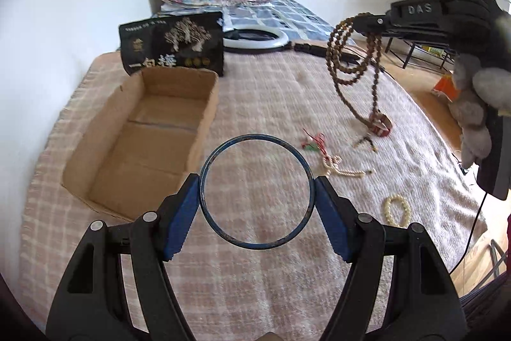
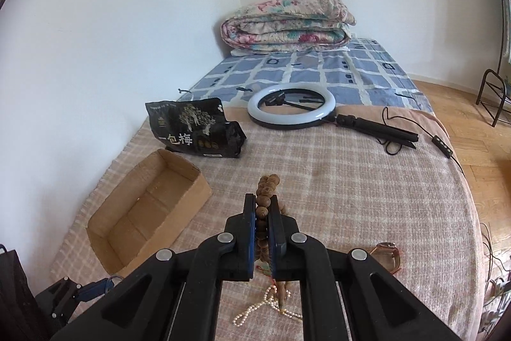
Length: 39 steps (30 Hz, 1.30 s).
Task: Organize jewelry
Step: 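Carry the mala and bangle into the cardboard box and open both tools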
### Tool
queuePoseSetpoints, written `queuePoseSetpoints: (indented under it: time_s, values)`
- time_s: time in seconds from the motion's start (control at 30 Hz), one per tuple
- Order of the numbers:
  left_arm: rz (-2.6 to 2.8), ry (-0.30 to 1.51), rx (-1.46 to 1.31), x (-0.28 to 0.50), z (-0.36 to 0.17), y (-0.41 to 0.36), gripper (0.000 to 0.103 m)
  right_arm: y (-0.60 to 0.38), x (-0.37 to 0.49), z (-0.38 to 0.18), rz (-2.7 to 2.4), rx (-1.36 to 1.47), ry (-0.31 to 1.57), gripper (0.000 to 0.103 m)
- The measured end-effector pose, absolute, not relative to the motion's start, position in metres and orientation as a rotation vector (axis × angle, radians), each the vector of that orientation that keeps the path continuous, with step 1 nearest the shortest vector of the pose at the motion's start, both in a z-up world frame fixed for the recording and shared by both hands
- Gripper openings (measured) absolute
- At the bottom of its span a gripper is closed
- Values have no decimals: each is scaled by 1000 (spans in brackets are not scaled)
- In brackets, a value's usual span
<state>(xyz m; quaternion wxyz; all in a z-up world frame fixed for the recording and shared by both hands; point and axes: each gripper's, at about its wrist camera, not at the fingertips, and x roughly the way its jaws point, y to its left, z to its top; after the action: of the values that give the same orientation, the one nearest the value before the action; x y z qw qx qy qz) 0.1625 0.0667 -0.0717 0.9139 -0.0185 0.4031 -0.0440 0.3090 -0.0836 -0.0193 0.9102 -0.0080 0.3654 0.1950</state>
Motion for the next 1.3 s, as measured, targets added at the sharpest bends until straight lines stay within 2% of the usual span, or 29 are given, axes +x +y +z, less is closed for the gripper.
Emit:
queuePoseSetpoints:
  time_s: [0.27, 0.63, 1.3]
  values:
    - [-18, 815, -48, 173, -55, 115, 73, -42, 305, -7, 488, -31, 726, 4]
    - [87, 850, -146, 191, -68, 174, 73, 33, 311, -7, 608, -37, 714, 4]
    - [138, 910, -204, 201, -91, 210, 73, 120, 339, -61, 712, -45, 808, 4]
